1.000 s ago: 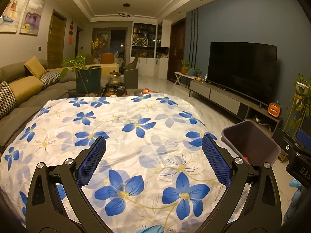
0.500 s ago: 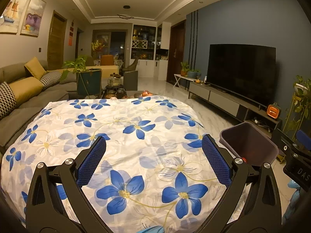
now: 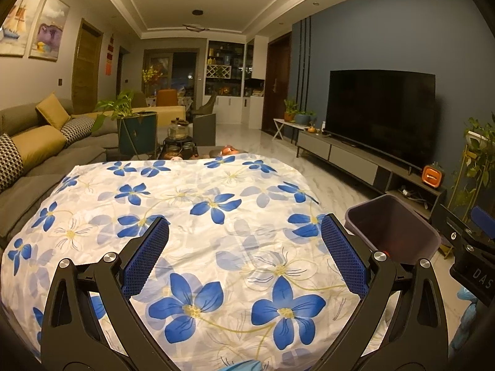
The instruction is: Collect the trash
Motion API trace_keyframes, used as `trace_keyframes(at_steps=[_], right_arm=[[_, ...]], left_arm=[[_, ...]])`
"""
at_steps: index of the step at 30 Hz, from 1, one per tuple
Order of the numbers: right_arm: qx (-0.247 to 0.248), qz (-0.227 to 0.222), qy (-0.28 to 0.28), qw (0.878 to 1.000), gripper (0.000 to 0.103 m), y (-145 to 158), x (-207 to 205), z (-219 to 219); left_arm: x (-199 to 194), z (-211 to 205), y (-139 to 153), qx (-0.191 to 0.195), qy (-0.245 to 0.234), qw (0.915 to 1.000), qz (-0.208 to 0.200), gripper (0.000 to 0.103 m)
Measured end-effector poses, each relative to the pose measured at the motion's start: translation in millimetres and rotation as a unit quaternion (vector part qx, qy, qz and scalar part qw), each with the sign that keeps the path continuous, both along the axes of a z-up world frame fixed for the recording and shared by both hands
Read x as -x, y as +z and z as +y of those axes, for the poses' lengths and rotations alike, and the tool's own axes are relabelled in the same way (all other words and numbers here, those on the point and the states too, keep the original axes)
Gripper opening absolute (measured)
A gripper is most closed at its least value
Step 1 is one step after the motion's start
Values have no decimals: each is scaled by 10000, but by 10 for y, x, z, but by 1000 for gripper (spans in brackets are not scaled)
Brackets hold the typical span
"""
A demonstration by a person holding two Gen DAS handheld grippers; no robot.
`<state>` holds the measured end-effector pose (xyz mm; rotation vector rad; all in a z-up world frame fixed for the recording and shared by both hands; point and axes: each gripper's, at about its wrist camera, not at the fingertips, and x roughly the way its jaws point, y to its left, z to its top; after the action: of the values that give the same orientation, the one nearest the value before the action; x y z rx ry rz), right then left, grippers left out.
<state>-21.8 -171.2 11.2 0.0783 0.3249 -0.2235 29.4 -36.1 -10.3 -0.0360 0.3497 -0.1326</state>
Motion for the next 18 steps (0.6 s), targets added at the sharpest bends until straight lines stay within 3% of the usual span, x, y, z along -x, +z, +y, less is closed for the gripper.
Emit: trace_keyframes(at_steps=[18], right_arm=[[9,-41,20,10000,97,29,1,-14]], left_arm=[[30,-21,25,-26,-13,10000,-71,97]])
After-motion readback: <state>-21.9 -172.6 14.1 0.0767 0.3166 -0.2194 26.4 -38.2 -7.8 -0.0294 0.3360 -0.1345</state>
